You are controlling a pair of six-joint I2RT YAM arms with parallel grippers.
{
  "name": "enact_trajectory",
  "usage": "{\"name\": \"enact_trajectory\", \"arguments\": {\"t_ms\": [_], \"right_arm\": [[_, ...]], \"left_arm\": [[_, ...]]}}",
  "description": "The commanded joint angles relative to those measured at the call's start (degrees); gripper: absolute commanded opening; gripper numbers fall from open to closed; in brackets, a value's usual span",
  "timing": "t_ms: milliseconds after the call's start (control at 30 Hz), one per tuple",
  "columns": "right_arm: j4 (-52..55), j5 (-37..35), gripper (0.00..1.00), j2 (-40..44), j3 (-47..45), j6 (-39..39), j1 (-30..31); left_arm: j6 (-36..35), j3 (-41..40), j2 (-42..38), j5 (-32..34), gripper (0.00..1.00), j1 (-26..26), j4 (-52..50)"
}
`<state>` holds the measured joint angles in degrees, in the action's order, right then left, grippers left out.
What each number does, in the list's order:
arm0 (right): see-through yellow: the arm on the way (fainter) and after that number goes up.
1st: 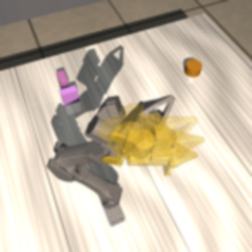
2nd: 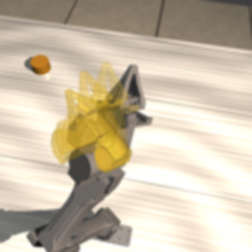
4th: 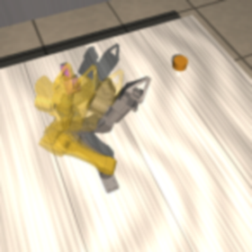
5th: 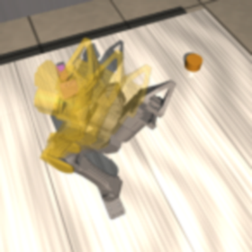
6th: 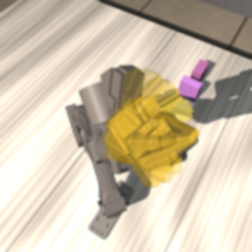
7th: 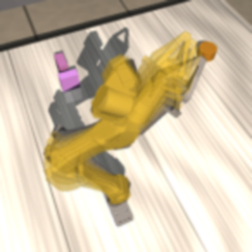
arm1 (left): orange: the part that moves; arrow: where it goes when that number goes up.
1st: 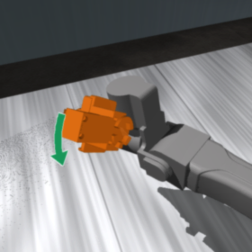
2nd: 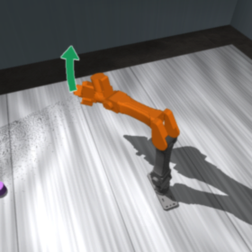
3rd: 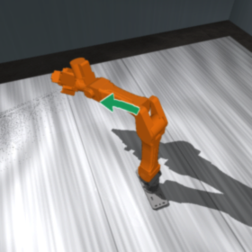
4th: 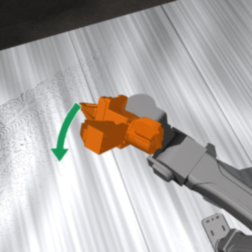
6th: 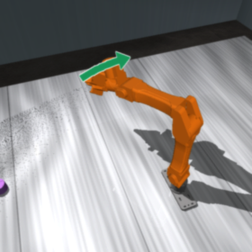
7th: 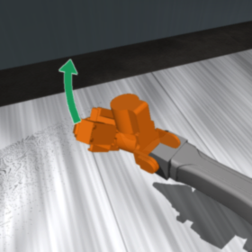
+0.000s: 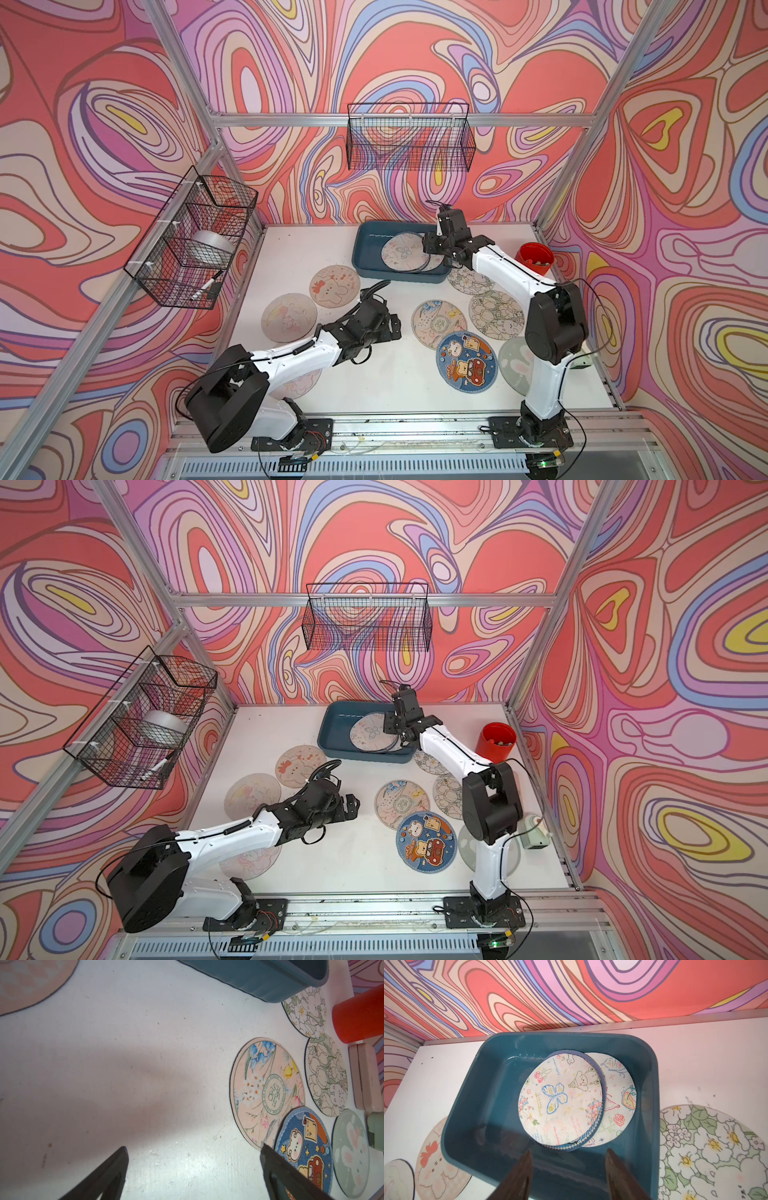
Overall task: Put the coasters into the storage box
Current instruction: Place the coaster in the storage box, then pick up the coaster from the center of the board.
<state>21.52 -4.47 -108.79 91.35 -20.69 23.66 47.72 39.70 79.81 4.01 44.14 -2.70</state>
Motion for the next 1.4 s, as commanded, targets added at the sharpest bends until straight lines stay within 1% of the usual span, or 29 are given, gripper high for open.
{"name": "enact_trajectory", "arguments": {"t_ms": [0,233,433,633,733,1000,1367], "right_arm": [[1.78,0.6,0.57,3.48,-5.07,-0.14,-0.07],[3.64,1.61,0.56,11.99,-15.51,-0.18,-0.24],[7.99,3.85,0.55,15.0,-21.76,-1.58,-0.41],[12.17,4.66,0.55,18.87,-28.95,-5.75,-0.73],[14.71,5.15,0.55,20.36,-31.48,-7.48,-0.81],[21.19,5.37,0.55,24.41,-36.38,-10.7,-1.77],[22.15,5.66,0.56,30.42,-47.85,-13.37,-4.09]], "left_arm": [[-1.39,2.36,1.97,-2.54,1.0,-0.45,1.7],[-2.28,5.78,6.39,-6.16,1.0,-0.48,2.44],[-2.46,7.82,8.8,-8.81,0.99,-0.37,2.39],[-4.2,8.63,9.23,-10.14,0.99,0.39,1.85],[-5.91,10.47,10.14,-10.52,0.99,1.58,0.01],[-11.93,16.82,13.77,-11.24,0.99,7.21,-4.92],[-19.8,26.36,20.8,-10.4,0.99,14.05,-14.81]]}}
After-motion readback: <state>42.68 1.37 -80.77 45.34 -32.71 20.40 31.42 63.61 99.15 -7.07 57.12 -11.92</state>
